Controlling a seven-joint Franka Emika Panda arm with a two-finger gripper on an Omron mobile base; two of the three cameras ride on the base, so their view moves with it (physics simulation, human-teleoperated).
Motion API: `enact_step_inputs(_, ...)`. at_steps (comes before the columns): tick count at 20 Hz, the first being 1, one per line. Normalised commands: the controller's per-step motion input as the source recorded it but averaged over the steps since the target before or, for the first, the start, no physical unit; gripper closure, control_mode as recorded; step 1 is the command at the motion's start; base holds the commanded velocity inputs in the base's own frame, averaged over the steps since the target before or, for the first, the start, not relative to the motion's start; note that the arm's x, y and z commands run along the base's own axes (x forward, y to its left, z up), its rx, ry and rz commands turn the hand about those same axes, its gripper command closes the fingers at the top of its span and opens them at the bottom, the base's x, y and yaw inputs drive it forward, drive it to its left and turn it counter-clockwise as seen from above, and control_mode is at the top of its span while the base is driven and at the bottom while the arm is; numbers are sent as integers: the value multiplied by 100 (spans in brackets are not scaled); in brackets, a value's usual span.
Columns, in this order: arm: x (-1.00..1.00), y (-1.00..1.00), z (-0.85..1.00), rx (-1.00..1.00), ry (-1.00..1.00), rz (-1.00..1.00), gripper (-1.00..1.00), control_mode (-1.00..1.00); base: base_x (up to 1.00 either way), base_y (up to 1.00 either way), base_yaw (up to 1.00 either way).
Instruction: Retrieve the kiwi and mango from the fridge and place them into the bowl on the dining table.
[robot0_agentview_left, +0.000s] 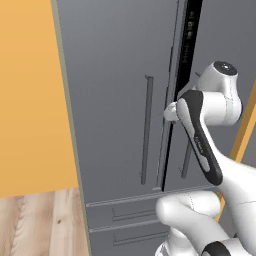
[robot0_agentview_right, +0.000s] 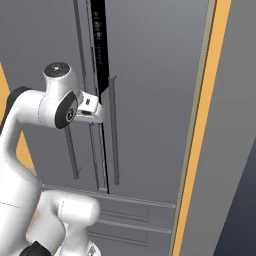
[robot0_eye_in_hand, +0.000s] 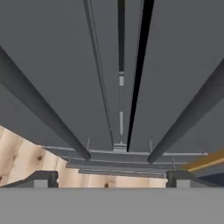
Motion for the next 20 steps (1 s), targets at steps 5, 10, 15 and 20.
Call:
enact_step_inputs(5,-29,0,0,0,-22,0,-100,-100,0,0,0)
enact_step_inputs(10,-21,0,0,0,-19,0,-100,-100,0,0,0)
enact_step_inputs(15,-10,0,0,0,-11,0,-100,-100,0,0,0)
enact_step_inputs(20,-1,0,0,0,-5,0,-100,-100,0,0,0)
